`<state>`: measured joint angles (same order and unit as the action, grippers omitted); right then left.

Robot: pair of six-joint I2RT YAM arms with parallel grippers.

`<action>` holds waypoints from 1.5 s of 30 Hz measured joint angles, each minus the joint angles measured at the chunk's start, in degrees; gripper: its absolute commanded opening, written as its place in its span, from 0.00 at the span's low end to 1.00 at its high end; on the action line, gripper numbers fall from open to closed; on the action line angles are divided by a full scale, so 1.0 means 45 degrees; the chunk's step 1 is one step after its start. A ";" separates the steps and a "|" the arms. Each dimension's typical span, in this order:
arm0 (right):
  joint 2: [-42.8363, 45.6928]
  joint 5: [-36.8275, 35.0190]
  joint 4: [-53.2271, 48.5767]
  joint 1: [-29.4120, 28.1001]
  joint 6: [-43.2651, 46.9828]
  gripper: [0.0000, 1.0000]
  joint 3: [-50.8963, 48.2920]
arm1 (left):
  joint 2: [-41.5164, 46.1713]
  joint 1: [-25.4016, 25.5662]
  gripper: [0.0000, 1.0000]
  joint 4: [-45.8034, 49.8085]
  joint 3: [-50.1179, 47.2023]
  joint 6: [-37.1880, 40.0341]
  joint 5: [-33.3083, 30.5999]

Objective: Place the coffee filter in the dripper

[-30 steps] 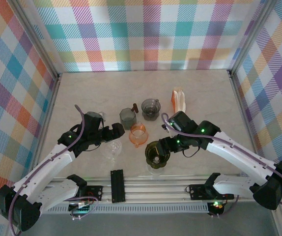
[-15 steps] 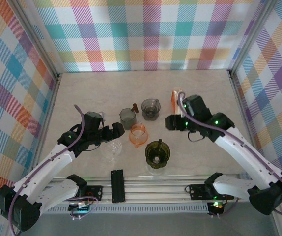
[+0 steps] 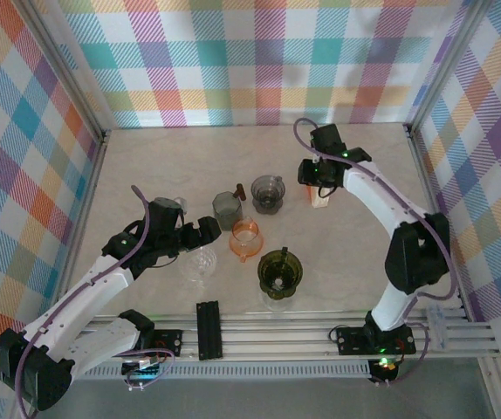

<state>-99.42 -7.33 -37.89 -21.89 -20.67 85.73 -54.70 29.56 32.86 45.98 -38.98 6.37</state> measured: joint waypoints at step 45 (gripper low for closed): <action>-0.3259 -0.1744 -0.0165 0.0389 0.0481 0.00 0.2215 | -0.0325 0.0000 1.00 -0.0010 0.0000 0.0000 -0.0301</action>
<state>-114.08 -15.18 -38.63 -20.14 -18.50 95.70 -56.16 29.56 32.82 45.98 -38.98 5.02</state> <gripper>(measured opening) 0.065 0.996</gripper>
